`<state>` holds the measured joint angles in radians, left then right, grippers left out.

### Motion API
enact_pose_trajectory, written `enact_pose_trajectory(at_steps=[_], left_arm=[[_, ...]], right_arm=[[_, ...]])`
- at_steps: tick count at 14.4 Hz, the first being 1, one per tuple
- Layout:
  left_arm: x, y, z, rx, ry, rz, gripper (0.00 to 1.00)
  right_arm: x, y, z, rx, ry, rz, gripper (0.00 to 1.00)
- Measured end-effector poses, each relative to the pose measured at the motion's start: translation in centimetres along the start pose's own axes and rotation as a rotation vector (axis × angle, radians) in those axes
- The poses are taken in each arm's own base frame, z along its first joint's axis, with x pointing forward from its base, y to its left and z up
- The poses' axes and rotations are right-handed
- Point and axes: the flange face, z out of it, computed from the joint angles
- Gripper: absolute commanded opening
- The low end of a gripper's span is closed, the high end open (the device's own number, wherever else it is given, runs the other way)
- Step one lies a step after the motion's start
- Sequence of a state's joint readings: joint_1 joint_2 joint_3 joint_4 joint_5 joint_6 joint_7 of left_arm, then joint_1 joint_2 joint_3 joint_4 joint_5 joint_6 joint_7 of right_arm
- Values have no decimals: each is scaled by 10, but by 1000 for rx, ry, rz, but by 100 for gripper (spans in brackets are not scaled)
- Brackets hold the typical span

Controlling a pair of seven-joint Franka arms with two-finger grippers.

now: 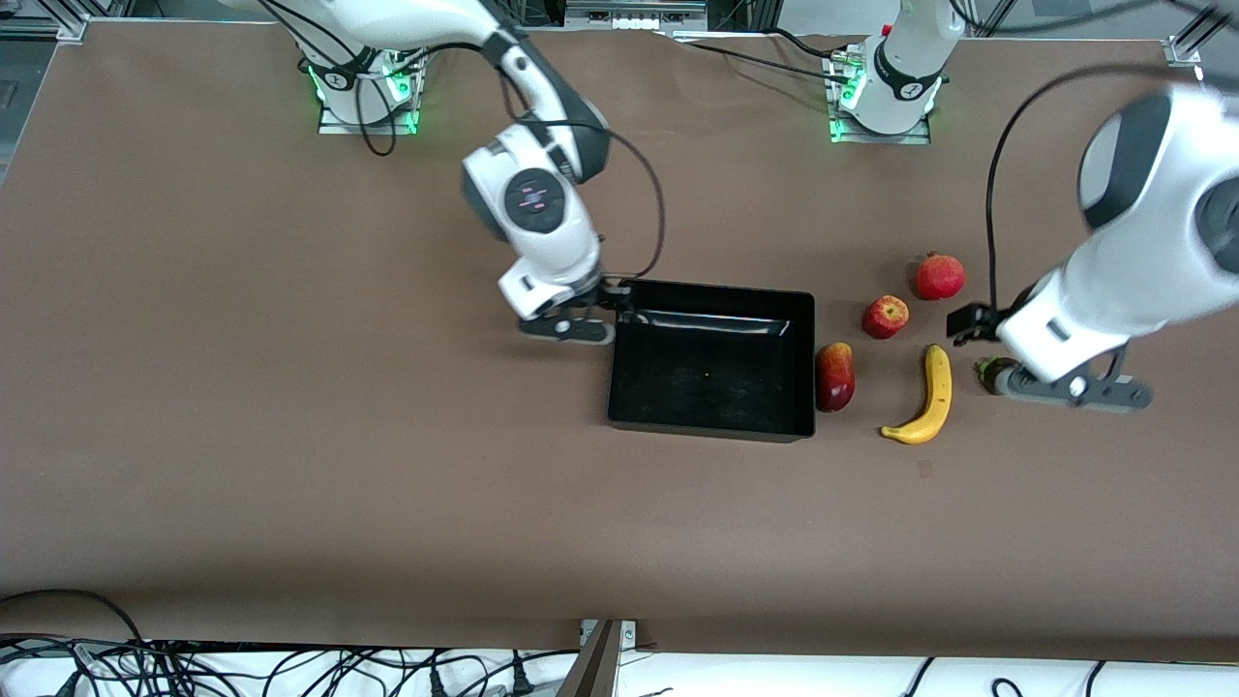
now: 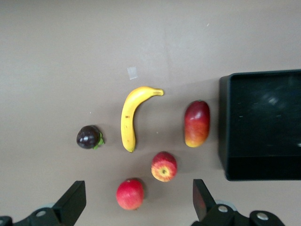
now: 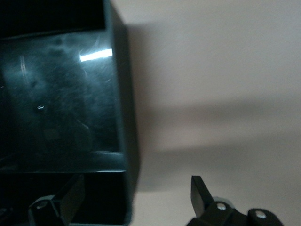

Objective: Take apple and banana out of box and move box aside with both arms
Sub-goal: 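Grasp the box rim with the right gripper while the left gripper withdraws, then slide the black box across the table with the right gripper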

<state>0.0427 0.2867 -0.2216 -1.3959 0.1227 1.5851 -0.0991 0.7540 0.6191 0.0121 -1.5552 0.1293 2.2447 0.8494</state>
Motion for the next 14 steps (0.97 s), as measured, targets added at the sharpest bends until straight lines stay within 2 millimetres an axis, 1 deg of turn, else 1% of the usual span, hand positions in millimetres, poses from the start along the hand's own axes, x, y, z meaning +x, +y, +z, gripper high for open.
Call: enact_pose_trajectory(at_steps=[1, 2, 3, 4, 5, 6, 7, 8, 9, 10, 11, 14], left_arm=[[-16, -8, -19, -24, 18, -36, 100], [-31, -21, -32, -50, 35, -75, 100], [-44, -33, -37, -65, 66, -105, 100], [-54, -42, -37, -72, 102, -124, 100], [-63, -46, -32, -72, 106, -134, 100], [-68, -47, -26, -65, 93, -136, 100], [-70, -47, -22, -52, 86, -133, 100], [-69, -47, -21, -43, 84, -131, 100], [-69, -47, -20, -39, 84, -131, 100], [-69, -47, -20, -38, 83, -131, 100], [-69, -47, -20, -38, 83, -131, 100], [-69, -46, -20, -37, 83, -130, 100]], right_arm=[[-7, -10, 7, 2, 1, 1, 100], [-12, -17, 15, 0, 6, -9, 100], [-13, -19, 25, -7, 18, -22, 98], [-12, -18, 37, -19, 30, -33, 93], [-10, -15, 51, -28, 41, -39, 83], [-6, -13, 64, -30, 53, -43, 66], [-4, -11, 74, -29, 61, -44, 49], [-3, -10, 81, -30, 63, -44, 32], [-2, -10, 84, -31, 65, -44, 15], [-1, -10, 82, -29, 68, -46, 1], [2, -11, 80, -26, 73, -50, 0], [9, -9, 76, -27, 84, -61, 0]])
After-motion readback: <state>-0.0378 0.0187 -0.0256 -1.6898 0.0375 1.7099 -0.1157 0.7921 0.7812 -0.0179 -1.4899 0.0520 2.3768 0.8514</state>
